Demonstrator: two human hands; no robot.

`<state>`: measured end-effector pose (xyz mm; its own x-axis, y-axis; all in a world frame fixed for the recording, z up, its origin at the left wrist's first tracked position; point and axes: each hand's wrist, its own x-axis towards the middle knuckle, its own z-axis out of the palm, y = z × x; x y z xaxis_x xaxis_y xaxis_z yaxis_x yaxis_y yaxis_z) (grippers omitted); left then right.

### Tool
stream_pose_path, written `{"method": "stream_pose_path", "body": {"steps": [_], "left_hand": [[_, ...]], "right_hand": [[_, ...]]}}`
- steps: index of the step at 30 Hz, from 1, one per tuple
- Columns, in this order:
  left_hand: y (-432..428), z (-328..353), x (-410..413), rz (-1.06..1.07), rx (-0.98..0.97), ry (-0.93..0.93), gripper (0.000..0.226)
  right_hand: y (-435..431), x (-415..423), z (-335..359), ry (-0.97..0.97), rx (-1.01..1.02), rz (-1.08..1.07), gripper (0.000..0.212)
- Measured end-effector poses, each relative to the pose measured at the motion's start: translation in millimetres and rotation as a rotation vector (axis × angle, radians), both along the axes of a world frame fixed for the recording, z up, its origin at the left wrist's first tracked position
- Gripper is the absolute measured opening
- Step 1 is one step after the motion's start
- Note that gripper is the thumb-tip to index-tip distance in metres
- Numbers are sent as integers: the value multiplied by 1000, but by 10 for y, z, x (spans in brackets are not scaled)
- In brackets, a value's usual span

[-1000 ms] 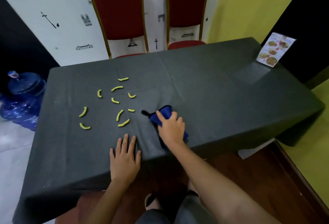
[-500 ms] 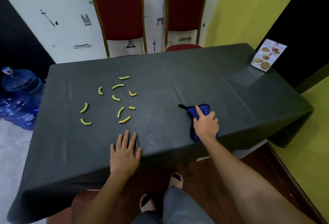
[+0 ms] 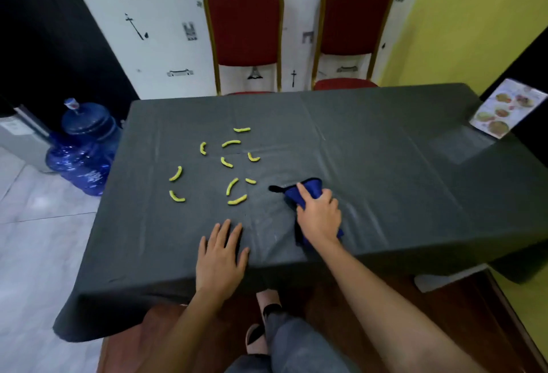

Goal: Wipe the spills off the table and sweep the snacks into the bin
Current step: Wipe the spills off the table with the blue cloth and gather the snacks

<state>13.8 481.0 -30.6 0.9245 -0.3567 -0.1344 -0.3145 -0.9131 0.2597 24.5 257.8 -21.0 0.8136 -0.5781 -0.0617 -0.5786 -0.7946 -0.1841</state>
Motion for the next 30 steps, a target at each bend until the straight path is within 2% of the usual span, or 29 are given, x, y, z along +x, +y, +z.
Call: {"method": "stream_pose_path", "body": {"steps": [6, 9, 17, 23, 26, 30], "left_hand": [[611, -55, 277, 326, 41, -43, 54], [784, -94, 385, 423, 42, -25, 55], [724, -163, 569, 498, 47, 16, 57], [658, -122, 679, 519, 60, 23, 56], [669, -94, 785, 546, 38, 10, 57], [735, -73, 951, 660, -33, -34, 57]], "right_hand": [[-699, 320, 39, -38, 94, -363, 55], [-677, 530, 30, -46, 139, -465, 55], [381, 1101, 3, -32, 187, -255, 56], [1014, 1454, 24, 20, 250, 16, 55], [998, 1523, 77, 1, 319, 181, 52], [444, 1684, 151, -114, 314, 45, 51]]}}
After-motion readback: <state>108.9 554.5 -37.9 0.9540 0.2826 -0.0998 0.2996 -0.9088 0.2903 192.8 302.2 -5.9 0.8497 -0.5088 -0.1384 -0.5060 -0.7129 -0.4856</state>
